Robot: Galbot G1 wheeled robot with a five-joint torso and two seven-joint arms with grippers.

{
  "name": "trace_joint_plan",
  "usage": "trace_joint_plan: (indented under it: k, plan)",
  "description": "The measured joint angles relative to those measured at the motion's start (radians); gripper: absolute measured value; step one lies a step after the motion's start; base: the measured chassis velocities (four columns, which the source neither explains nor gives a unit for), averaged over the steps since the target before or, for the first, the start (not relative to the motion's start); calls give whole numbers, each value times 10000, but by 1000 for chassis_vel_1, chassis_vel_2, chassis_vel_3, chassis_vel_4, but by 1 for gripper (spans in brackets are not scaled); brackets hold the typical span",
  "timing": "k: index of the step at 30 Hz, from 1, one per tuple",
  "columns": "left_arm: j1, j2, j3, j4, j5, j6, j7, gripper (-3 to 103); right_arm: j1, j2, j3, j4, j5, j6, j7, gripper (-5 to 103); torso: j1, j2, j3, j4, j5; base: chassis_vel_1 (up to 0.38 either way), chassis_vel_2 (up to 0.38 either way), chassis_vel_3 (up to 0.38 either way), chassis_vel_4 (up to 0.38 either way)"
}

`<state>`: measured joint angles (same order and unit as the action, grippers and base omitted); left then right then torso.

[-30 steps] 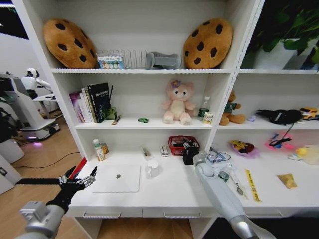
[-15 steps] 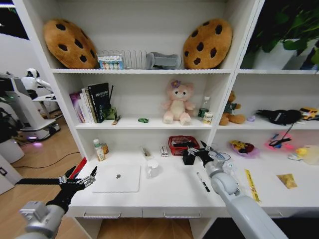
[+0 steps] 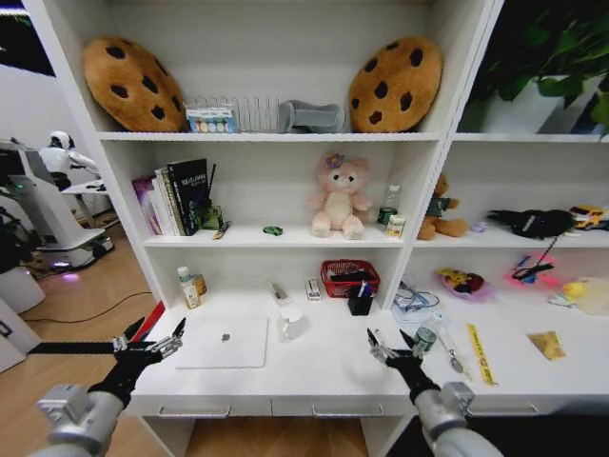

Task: Organize the objects on the table.

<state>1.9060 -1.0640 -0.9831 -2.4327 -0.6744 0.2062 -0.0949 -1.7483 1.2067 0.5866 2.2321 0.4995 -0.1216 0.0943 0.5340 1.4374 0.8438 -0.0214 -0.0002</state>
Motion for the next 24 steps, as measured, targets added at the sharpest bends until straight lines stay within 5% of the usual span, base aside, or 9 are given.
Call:
trace_joint_plan:
  k: [10,24]
  plan:
    - [0,0,0,0,1,1,2,100,1024,-751,-124,-334,417,-360,55,100,5,-4,3,-4,2,-79,-91,89,81]
    - [0,0,2,0,0,0,15,100,2271,-912,-1303,-1428,768,-841,426,100,0,-1,1,-4,-1,-172,-185,168,169]
